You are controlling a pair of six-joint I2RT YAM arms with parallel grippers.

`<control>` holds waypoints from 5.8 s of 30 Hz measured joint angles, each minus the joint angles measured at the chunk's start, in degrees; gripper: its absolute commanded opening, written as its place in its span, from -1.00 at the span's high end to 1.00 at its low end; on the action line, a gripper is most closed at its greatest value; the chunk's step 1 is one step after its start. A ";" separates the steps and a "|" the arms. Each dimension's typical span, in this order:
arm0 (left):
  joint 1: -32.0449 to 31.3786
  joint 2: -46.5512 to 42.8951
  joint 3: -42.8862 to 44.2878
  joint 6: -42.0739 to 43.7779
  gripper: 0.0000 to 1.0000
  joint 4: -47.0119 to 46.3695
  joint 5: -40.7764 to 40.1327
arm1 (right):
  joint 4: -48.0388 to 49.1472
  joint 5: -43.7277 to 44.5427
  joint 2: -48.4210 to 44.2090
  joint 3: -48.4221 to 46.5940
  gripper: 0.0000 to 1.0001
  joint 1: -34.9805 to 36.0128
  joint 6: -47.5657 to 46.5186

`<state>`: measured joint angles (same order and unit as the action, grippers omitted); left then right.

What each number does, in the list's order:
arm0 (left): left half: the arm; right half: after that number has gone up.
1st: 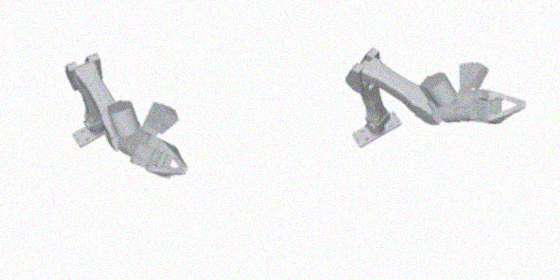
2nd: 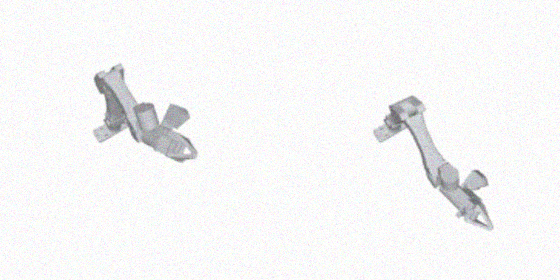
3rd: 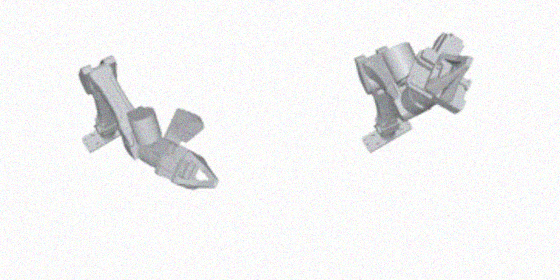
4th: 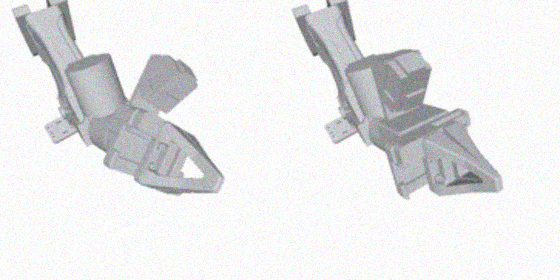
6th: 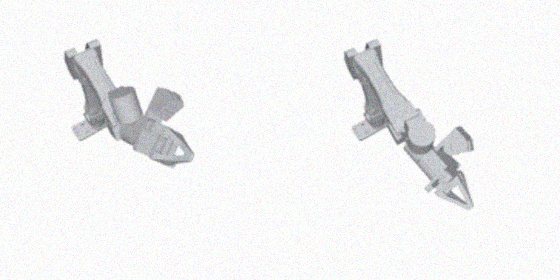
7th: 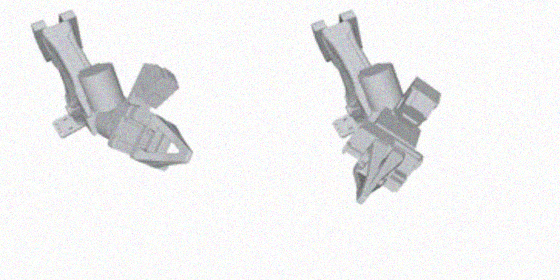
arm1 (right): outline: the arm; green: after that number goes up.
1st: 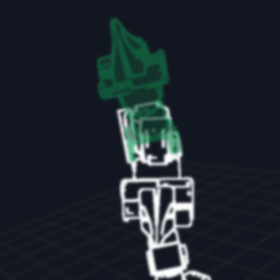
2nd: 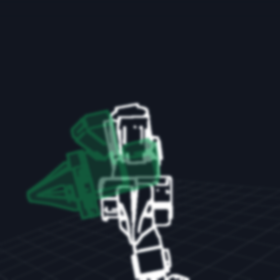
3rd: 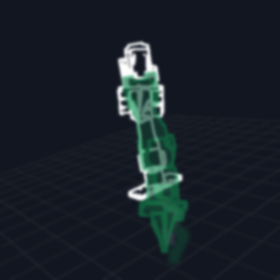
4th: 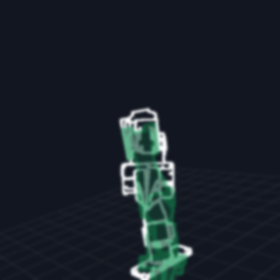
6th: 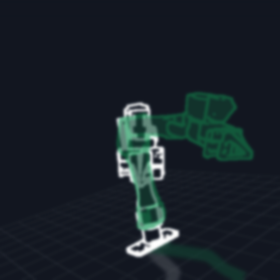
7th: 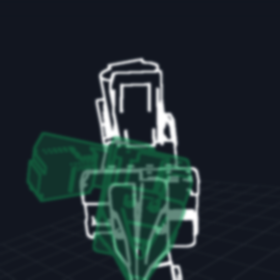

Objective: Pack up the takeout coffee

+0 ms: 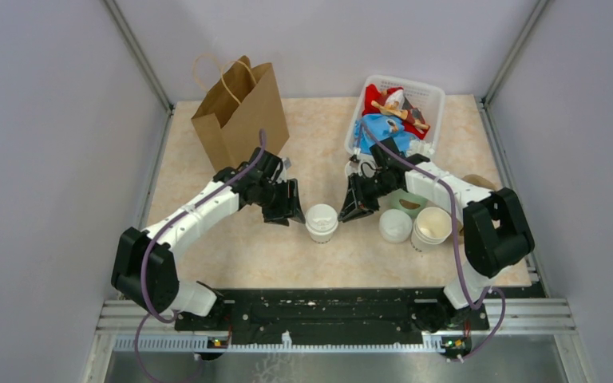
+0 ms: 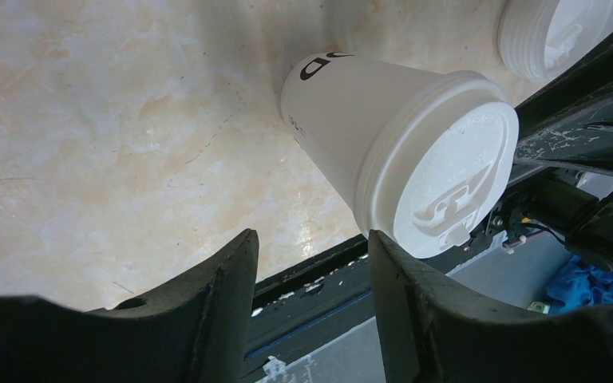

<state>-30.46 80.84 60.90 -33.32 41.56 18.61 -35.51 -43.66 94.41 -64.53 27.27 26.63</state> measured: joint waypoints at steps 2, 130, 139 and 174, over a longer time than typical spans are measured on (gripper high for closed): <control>0.00 0.00 0.28 0.00 -0.20 -0.02 0.00 | -0.02 0.00 0.00 0.00 0.57 0.00 0.02; -4.37 4.24 -12.31 5.70 -0.52 -8.28 11.93 | -0.50 3.21 -12.37 20.68 -0.38 17.27 15.85; -4.37 -1.70 -12.15 6.97 -0.53 -4.55 7.06 | 13.55 0.83 -8.00 22.51 1.00 19.61 26.99; -4.37 -30.97 -5.18 5.35 -0.82 0.24 -28.63 | -26.34 51.65 -17.53 -10.95 -0.20 21.57 3.02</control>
<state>-34.83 49.87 55.72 -27.97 41.80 -10.02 -61.84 7.99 76.88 -75.48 48.84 29.65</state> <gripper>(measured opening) 0.877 0.645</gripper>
